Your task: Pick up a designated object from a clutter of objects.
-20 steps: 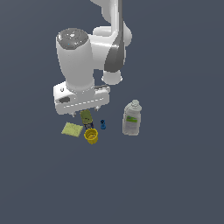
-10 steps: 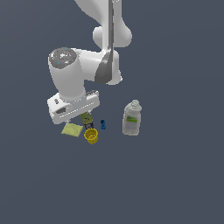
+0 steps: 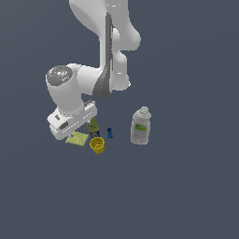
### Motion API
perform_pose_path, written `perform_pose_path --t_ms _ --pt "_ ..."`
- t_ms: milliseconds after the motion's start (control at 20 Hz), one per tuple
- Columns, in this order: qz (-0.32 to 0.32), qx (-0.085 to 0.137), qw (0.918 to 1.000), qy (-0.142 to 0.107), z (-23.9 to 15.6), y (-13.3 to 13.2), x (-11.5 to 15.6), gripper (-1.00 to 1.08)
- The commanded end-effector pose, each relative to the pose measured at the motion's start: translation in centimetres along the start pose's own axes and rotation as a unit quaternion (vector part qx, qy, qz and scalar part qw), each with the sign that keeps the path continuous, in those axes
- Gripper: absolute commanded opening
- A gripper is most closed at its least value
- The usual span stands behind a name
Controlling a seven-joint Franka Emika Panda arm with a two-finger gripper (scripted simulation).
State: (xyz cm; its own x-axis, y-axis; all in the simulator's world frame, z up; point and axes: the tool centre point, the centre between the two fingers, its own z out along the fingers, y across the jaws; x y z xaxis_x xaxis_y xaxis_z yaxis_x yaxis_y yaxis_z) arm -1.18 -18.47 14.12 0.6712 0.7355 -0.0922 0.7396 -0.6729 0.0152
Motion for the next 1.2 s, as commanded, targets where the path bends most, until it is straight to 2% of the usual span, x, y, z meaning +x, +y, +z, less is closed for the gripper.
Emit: perform_pose_path --t_ms 0,300,650,1150 --pt "-0.03 0.001 0.9995 0.003 1.1 0.3 -0.6 1.0" --pt "-0.1 0.003 0.9949 0.013 3.6 0.9 -2.1 1.0" --pt "-0.177 0.001 0.9838 0.028 6.3 1.3 -3.5 1.0" --pt "-0.24 -0.003 0.9699 0.044 8.3 1.5 -4.6 1.0"
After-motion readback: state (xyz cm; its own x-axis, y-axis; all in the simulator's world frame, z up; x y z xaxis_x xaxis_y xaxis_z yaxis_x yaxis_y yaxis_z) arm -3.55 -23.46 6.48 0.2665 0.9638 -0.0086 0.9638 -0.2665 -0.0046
